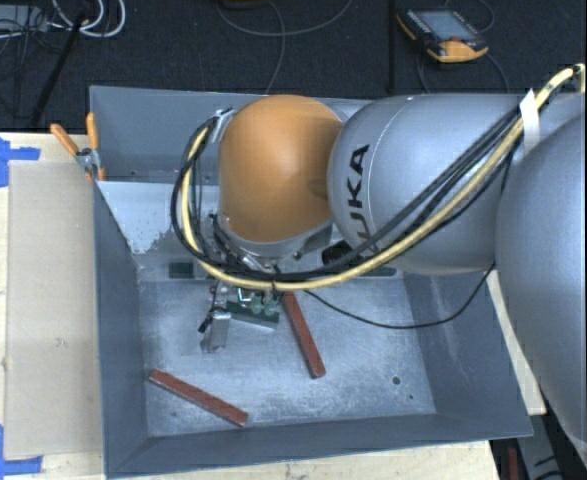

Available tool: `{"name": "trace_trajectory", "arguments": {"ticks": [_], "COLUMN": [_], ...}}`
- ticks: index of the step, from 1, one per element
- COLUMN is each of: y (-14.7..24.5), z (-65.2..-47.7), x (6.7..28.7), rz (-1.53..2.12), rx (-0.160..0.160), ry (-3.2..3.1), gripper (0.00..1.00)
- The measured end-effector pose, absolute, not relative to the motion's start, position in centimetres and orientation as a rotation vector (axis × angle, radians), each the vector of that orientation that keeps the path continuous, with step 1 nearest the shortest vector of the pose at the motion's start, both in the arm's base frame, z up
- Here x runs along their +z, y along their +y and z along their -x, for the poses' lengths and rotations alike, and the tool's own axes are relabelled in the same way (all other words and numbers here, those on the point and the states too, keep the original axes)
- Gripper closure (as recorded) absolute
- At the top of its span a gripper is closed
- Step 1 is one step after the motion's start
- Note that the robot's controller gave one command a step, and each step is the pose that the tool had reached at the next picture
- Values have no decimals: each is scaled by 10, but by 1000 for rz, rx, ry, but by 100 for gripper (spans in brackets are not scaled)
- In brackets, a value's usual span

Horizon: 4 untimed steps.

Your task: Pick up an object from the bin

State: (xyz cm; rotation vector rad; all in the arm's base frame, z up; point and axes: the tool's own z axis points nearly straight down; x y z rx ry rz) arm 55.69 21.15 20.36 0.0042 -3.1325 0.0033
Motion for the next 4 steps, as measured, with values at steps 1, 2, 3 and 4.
{"name": "trace_trajectory", "arguments": {"ticks": [1, 2, 3, 4], "y": [174, 195, 194, 156], "z": [-485, -478, -476, -523], "x": [101, 70, 70, 232], "rz": [-227, -218, -211, -175], "rx": [5, -1, 0, -1], "ry": [-3121, -3140, -3134, -3146], "gripper": [0, 0, 100, 100]}}
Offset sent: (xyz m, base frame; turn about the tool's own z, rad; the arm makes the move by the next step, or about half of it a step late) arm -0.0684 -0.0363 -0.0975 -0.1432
